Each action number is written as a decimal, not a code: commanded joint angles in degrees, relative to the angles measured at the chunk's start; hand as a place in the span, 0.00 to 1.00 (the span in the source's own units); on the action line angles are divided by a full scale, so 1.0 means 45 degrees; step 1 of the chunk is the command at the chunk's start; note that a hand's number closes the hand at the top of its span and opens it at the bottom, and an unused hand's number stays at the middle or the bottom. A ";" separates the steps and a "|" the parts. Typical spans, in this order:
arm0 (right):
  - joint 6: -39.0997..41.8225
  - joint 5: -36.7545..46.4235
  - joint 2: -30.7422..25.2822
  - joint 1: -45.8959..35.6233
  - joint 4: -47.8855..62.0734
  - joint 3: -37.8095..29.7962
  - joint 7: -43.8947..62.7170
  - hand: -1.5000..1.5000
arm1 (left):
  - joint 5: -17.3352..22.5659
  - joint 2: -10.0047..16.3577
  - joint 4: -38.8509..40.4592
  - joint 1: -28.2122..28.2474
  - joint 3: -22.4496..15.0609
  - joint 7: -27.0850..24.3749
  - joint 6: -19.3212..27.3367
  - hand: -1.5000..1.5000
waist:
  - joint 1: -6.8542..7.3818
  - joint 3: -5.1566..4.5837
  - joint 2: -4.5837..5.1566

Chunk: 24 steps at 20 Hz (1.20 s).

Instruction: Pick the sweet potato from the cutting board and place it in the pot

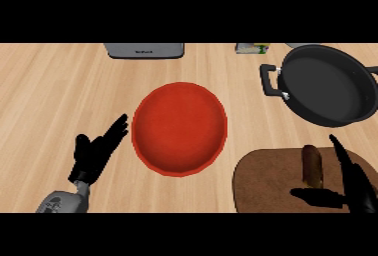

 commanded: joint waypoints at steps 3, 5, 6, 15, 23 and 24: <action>0.0192 -0.0780 0.0490 -0.1139 0.2829 -0.1024 -0.1856 0.00 | -0.0578 -0.0516 -0.1494 0.0117 -0.0159 0.1254 0.0390 0.50 | 0.0055 0.0003 -0.0001; 0.0507 -0.0691 0.0200 -0.1696 0.3860 -0.1316 -0.2781 1.00 | -0.0614 -0.0714 -0.0349 -0.0462 0.0246 0.1082 0.0157 0.50 | 0.0029 0.0000 0.0007; 0.0018 0.1004 -0.0170 -0.0775 0.3588 -0.0065 -0.2828 1.00 | -0.0439 -0.0389 -0.0510 -0.0018 0.0221 0.0403 0.0087 0.50 | 0.0096 0.0002 0.0021; 0.0404 -0.1028 0.0435 -0.0431 0.3931 -0.1324 -0.5176 1.00 | -0.0254 0.0040 -0.0332 -0.0016 0.0967 0.0329 -0.0750 0.50 | -0.0013 -0.0002 0.0003; 0.4679 -0.3774 -0.1743 -0.2563 0.5648 -0.2380 -0.8779 1.00 | -0.0720 -0.0813 -0.0732 0.0203 0.0066 0.0467 -0.0315 0.50 | 0.0724 0.0169 0.0204; 0.5259 -0.4094 -0.1789 -0.2689 0.5600 -0.2340 -0.9039 1.00 | -0.0729 -0.0682 -0.0775 0.0047 0.0140 0.0576 -0.0342 0.50 | 0.0811 0.0233 0.0218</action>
